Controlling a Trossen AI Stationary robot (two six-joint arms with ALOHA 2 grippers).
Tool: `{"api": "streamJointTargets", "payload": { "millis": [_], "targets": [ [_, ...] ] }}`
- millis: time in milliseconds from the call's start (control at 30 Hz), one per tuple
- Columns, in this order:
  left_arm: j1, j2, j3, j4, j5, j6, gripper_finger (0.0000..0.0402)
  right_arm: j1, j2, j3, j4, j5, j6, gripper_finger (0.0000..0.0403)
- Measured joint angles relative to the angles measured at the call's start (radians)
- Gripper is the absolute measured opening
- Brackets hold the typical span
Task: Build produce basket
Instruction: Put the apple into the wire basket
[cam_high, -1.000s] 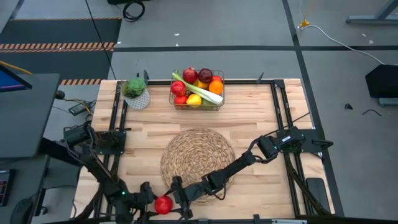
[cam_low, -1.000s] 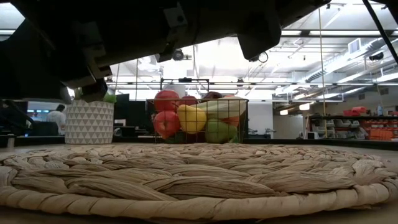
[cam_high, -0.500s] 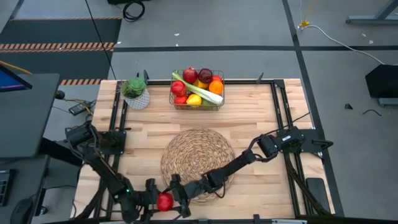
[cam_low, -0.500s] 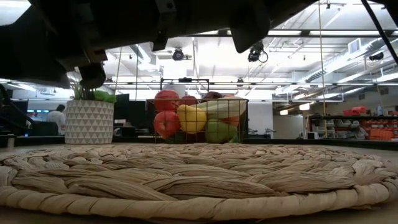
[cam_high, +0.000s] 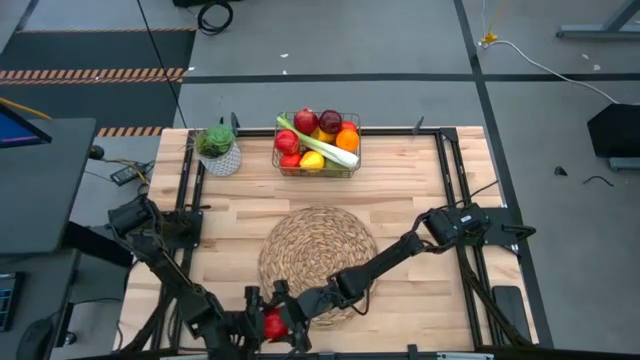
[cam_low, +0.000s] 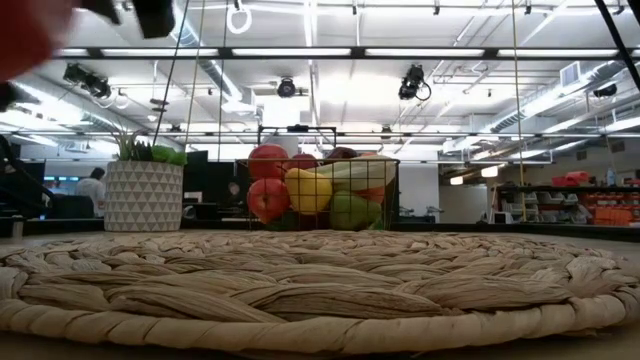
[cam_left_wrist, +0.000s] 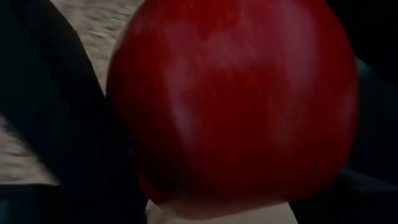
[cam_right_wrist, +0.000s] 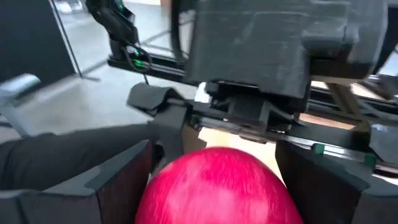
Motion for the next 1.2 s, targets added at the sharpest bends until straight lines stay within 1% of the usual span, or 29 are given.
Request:
{"api": "streamJointTargets", "payload": {
  "millis": [167,300,400,500,633,767,933,967,1000,1033,1067,1100,1200],
  "targets": [
    [0.047,0.000,0.104,-0.248,-0.086,0.031,0.0313,-0.017,-0.041,0.001,-0.122,0.035,-0.061,0.0347],
    [0.095,0.000,0.179,-0.465,-0.106,-0.034,0.0313,-0.032,-0.078,0.001,-0.223,0.092,-0.106,0.0346],
    [0.124,-0.001,0.191,-0.583,-0.117,-0.061,0.0313,-0.044,-0.109,-0.002,-0.311,0.137,-0.109,0.0346],
    [0.150,-0.014,0.185,-0.630,-0.137,-0.099,0.0307,-0.056,-0.147,-0.002,-0.393,0.167,-0.104,0.0346],
    [0.180,-0.021,0.183,-0.687,-0.173,-0.121,0.0287,-0.078,-0.192,-0.003,-0.500,0.194,-0.086,0.0346],
    [0.205,-0.039,0.183,-0.687,-0.230,-0.071,0.0266,-0.097,-0.219,-0.001,-0.577,0.196,-0.074,0.0346],
    [0.266,-0.084,0.182,-0.722,-0.228,-0.019,0.0240,-0.122,-0.238,-0.004,-0.699,0.239,-0.093,0.0346],
    [0.276,-0.096,0.183,-0.732,-0.283,0.001,0.0235,-0.128,-0.241,-0.005,-0.729,0.226,-0.091,0.0346],
    [0.289,-0.115,0.185,-0.755,-0.300,0.007,0.0230,-0.133,-0.244,-0.009,-0.761,0.212,-0.087,0.0346],
    [0.300,-0.129,0.190,-0.755,-0.311,0.007,0.0226,-0.141,-0.237,-0.010,-0.768,0.221,-0.087,0.0346],
    [0.313,-0.137,0.191,-0.758,-0.346,0.015,0.0221,-0.153,-0.233,-0.014,-0.801,0.191,-0.083,0.0346],
    [0.326,-0.146,0.189,-0.768,-0.357,0.033,0.0217,-0.161,-0.233,-0.017,-0.830,0.197,-0.084,0.0346],
    [0.362,-0.184,0.186,-0.764,-0.399,0.108,0.0205,-0.189,-0.251,-0.007,-0.816,0.203,-0.092,0.0346]
  ]
}}
